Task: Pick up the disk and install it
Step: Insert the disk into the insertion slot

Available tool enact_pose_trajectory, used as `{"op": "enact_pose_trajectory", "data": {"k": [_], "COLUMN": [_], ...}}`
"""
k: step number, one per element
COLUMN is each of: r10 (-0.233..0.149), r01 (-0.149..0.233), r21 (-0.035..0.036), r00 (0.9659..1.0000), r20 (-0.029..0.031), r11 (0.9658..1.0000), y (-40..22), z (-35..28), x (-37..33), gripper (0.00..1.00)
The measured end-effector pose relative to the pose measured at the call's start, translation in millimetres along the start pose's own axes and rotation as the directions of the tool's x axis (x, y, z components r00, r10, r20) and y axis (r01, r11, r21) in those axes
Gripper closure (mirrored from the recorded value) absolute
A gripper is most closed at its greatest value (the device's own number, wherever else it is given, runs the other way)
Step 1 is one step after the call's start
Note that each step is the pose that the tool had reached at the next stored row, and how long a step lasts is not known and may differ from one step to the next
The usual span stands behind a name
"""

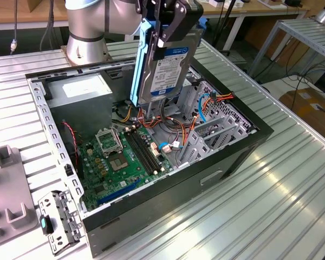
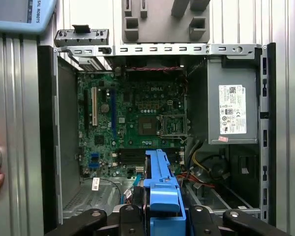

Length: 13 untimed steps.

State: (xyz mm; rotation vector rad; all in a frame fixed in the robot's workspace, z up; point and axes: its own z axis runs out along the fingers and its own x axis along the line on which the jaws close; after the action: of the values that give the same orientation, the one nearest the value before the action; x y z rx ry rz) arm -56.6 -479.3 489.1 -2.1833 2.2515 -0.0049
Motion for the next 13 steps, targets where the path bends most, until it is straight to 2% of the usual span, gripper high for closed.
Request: {"op": "enact_pose_trajectory", "data": {"k": [7,11,13], "r10": [0.000,0.000,0.000], "r01": [0.000,0.000,0.000], "r21": [0.0001,0.0001,0.0001], "r00": [1.0000,1.0000,1.0000], "r20": [0.0002,0.0002,0.0001], "r11": [1.0000,1.0000,1.0000], "y": [-2.4,-3.5,-3.6], "z": [0.8,1.0,1.1], "x": [16.7,23.8,24.9], "gripper": [0.63,0.63,0.63]}}
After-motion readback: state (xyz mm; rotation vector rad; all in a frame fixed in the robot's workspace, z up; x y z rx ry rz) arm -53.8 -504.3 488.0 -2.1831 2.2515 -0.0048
